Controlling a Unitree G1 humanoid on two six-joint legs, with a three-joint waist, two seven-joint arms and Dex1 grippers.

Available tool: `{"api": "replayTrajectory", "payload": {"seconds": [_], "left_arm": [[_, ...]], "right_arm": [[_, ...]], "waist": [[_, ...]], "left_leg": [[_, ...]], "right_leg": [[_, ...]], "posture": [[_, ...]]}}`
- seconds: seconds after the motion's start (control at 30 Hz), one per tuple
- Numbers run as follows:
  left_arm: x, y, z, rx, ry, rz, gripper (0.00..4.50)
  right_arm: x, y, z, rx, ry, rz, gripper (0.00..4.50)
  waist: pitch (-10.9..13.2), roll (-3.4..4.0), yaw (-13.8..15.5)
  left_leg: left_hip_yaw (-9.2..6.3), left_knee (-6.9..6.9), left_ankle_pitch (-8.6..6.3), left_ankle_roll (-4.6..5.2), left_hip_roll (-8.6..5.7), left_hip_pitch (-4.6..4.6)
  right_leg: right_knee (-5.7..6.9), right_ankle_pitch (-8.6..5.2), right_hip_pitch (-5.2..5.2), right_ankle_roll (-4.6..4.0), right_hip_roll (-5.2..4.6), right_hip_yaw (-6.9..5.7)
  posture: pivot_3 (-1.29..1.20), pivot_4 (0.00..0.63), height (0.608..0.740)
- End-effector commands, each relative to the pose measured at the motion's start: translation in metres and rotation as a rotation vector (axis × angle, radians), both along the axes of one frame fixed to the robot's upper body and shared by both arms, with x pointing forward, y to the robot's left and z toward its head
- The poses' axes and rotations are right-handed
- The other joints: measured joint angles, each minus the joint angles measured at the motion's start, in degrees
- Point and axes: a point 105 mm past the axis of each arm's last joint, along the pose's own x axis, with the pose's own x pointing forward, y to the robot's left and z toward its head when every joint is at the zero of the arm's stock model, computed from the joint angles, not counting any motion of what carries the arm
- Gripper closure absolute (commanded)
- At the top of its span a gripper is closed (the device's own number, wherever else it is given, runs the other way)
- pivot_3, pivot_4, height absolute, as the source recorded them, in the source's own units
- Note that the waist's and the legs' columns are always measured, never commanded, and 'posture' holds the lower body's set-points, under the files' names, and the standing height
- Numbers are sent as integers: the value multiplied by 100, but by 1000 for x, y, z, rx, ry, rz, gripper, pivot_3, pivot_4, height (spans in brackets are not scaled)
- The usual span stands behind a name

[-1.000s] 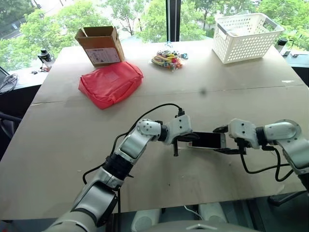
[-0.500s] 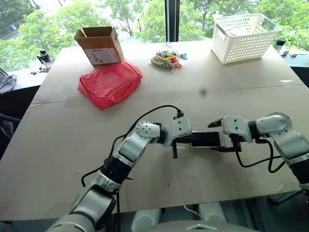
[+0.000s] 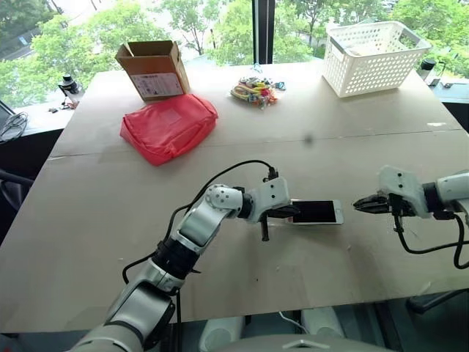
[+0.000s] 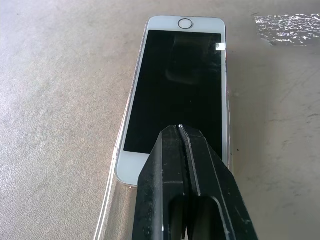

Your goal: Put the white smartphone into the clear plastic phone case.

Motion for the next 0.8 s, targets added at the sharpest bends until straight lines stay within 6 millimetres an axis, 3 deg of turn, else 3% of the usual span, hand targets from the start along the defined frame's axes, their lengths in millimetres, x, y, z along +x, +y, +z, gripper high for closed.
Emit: {"api": "replayTrajectory", "payload": {"seconds": [0.03, 0.07, 0.2, 0.3, 0.37, 0.47, 0.6, 0.67, 0.8], "left_arm": [[0, 5, -19, 67, 31, 21, 4500], [4, 3, -14, 43, 11, 33, 4500], [26, -1, 45, -167, -91, 121, 4500], [31, 13, 83, -231, -157, 135, 4500], [32, 25, 92, -227, -164, 155, 4500], [30, 59, 77, -88, -141, 185, 4500], [13, 96, 45, 85, -15, 187, 4500], [5, 105, 33, 141, 34, 181, 4500], [8, 99, 19, 149, 31, 197, 4500]], "right_arm": [[1, 17, -4, -10, -26, 69, 4397], [1, 21, -4, -1, -26, 77, 4397], [0, 31, -5, 19, -24, 102, 4397], [0, 31, -6, 19, -21, 104, 4397], [0, 32, -6, 20, -23, 102, 4397], [-1, 32, -7, 23, -26, 100, 4397], [-1, 32, -7, 26, -28, 95, 4397], [-1, 33, -7, 28, -30, 94, 4397], [0, 37, -6, 35, -37, 101, 4397]], "waist": [[0, 0, 2], [0, 0, 1], [6, -2, 6], [10, -5, -14], [10, -4, -31], [8, -1, -53], [13, 2, -42], [15, 3, -22], [16, 3, 60]], "left_leg": [[-1, 0, 0, 0, 0, 0], [-2, 0, 1, -1, 0, 0], [-2, 5, 4, -7, -2, -9], [-8, 5, 11, -19, 0, -16], [-7, 1, 11, -20, 2, -16], [-1, -10, 11, -21, 3, -11], [-2, -23, 11, -21, 4, -6], [-4, -23, 11, -20, 5, -9], [-13, -21, 3, -6, 0, -14]], "right_leg": [[0, 0, 0, 0, 0, -2], [0, 0, 0, 0, 0, -2], [0, 0, -4, 0, -2, -1], [0, 0, -12, 0, 0, -5], [-1, 0, -15, 0, 1, -4], [-6, 0, -15, 0, 1, 1], [-8, 0, -18, 0, 5, 4], [-9, 0, -18, -1, 4, 1], [-14, 0, -13, -1, -1, -6]], "posture": [[0, 150, 740], [0, 150, 740], [0, 150, 740], [0, 150, 740], [0, 150, 740], [0, 150, 740], [0, 150, 740], [0, 150, 740], [0, 150, 740]]}}
